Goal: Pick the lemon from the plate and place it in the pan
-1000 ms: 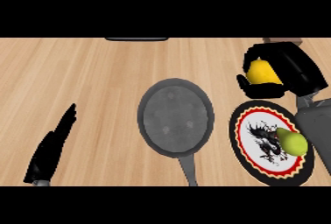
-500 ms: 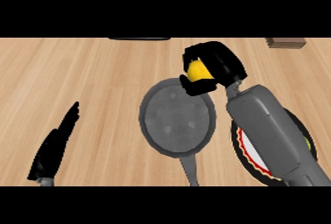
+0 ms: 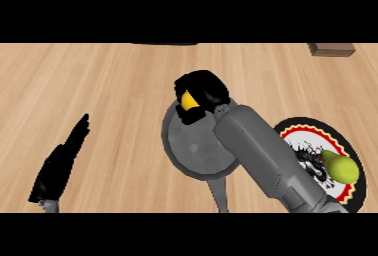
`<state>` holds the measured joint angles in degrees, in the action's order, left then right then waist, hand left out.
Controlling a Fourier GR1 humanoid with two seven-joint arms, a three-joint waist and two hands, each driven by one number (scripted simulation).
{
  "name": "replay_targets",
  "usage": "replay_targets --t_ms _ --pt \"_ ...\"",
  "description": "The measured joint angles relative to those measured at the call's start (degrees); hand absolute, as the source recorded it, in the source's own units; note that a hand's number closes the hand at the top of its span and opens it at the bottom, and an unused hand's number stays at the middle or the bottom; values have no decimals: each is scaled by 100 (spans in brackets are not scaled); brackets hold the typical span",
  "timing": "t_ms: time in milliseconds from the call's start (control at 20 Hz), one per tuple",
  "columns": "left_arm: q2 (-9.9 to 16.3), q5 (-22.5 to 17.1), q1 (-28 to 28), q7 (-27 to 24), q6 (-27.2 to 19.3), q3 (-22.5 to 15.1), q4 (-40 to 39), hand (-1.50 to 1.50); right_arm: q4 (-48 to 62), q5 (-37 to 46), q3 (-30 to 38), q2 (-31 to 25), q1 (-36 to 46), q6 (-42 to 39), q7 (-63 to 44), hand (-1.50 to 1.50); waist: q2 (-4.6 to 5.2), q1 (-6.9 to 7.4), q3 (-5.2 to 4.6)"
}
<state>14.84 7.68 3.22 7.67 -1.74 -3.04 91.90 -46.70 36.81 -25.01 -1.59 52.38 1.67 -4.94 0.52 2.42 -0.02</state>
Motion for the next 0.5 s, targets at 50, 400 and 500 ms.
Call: replay_targets --t_ms 50,400,500 --pt "-23 28 -11 58 -13 -34 43 0 192 -79 -89 35 -4 -38 82 150 7 25 1" --pt "-45 49 -251 -27 78 -67 -148 0 880 -1736 62 136 -134 -368 -146 -150 56 200 5" --pt "-48 45 -259 12 113 -88 -118 0 916 -2239 43 145 -141 -227 -87 -150 58 249 8"
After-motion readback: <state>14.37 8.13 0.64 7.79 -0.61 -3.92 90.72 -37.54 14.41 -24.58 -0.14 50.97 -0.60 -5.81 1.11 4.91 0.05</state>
